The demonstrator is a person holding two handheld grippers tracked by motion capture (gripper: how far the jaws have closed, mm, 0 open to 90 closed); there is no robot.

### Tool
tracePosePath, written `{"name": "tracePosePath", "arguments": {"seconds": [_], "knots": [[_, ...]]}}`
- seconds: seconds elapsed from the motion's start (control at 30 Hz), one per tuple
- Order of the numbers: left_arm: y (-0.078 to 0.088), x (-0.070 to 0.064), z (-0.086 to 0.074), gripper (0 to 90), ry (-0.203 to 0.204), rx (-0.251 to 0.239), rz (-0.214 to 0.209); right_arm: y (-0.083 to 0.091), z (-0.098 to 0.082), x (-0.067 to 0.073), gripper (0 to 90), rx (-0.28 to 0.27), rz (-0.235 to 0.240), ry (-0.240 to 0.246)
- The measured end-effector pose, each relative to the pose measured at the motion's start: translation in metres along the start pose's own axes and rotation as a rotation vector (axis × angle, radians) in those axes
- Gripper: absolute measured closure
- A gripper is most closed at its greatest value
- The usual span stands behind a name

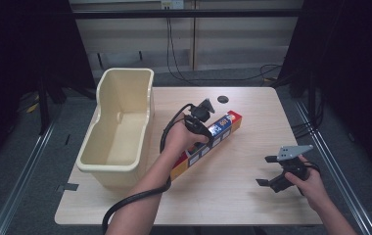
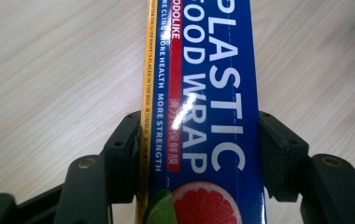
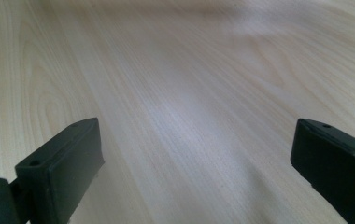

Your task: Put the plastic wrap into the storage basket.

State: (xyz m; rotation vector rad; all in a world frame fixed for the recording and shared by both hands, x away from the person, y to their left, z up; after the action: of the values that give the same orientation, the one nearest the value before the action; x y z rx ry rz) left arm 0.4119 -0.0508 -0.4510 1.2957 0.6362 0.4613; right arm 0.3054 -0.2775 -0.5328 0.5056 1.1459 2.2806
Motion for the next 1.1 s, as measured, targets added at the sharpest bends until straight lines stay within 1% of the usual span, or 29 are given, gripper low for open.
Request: {"name": "tracePosePath", "arguments": {"seconds": [0.07,0.1,0.17,0.23,0.27,0.3,0.33,0.4,0.43,0.47,0.5,0.6,0.63,0.77,0.8,0.87,0.93,0.97,1.1], "knots": [[0.008,0.002,-0.002,40.7,0.01,-0.004,-0.005,0.0,0.001,0.0,2.1,-0.004,0.001,0.003],[0.013,0.003,-0.003,40.7,0.005,0.002,-0.005,-0.001,0.001,0.0,2.1,-0.006,0.0,0.008],[0.021,0.005,-0.005,40.7,0.024,-0.008,0.001,-0.001,0.001,0.001,2.1,-0.003,0.006,0.005],[0.029,0.007,-0.007,40.7,0.045,-0.008,-0.007,-0.001,0.001,0.0,2.1,-0.005,0.004,0.004],[0.032,0.008,-0.008,40.7,0.051,-0.003,-0.001,-0.001,0.001,0.001,2.1,-0.006,0.006,0.007],[0.035,0.01,-0.009,40.7,0.05,-0.002,0.004,-0.001,0.001,0.0,2.1,-0.005,0.005,0.01],[0.038,0.01,-0.01,40.7,0.064,-0.007,0.0,-0.001,0.001,0.001,2.1,-0.004,0.006,0.009],[0.043,0.014,-0.012,40.7,0.067,-0.004,0.001,-0.001,0.001,0.001,2.1,-0.004,0.009,0.009],[0.046,0.015,-0.013,40.7,0.082,-0.007,-0.002,-0.001,0.001,0.001,2.1,-0.004,0.009,0.007],[0.048,0.017,-0.015,40.7,0.086,-0.005,-0.001,-0.001,0.002,0.001,2.1,-0.006,0.006,0.009],[0.051,0.019,-0.015,40.7,0.078,-0.007,0.007,-0.001,0.002,0.001,2.1,-0.004,0.005,0.009],[0.059,0.022,-0.018,40.7,0.106,-0.012,0.004,-0.001,0.002,0.0,2.1,-0.005,0.004,0.009],[0.062,0.024,-0.02,40.7,0.104,-0.005,0.005,-0.001,0.002,0.001,2.1,-0.005,0.004,0.008],[0.072,0.029,-0.024,40.7,0.118,-0.013,0.017,-0.002,0.002,0.001,2.1,-0.004,0.004,0.009],[0.075,0.03,-0.024,40.7,0.117,-0.012,0.021,-0.002,0.002,0.001,2.1,-0.004,0.012,0.011],[0.079,0.031,-0.026,40.7,0.125,-0.017,0.012,-0.002,0.003,0.002,2.1,-0.004,0.014,0.009],[0.085,0.032,-0.028,40.7,0.13,-0.018,-0.001,-0.002,0.003,0.001,2.1,-0.007,0.004,0.015],[0.087,0.033,-0.029,40.7,0.127,-0.015,0.001,-0.002,0.003,0.001,2.1,-0.008,0.005,0.015],[0.096,0.036,-0.032,40.7,0.145,-0.019,0.001,-0.002,0.003,0.001,2.1,-0.007,0.007,0.016]]}}
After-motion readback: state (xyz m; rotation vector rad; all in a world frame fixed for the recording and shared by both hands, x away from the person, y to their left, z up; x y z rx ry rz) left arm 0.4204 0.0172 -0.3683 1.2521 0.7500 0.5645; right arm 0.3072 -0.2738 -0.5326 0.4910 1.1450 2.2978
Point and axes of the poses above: each handheld gripper's, and its own axes: y roughly backward along the jaws, z roughly out of its top, x roughly to its left, the point moved 8 cm from there along -y, roughly forward along the jaws, and after that the axes turned 13 degrees about x, right-handed, at the moved point
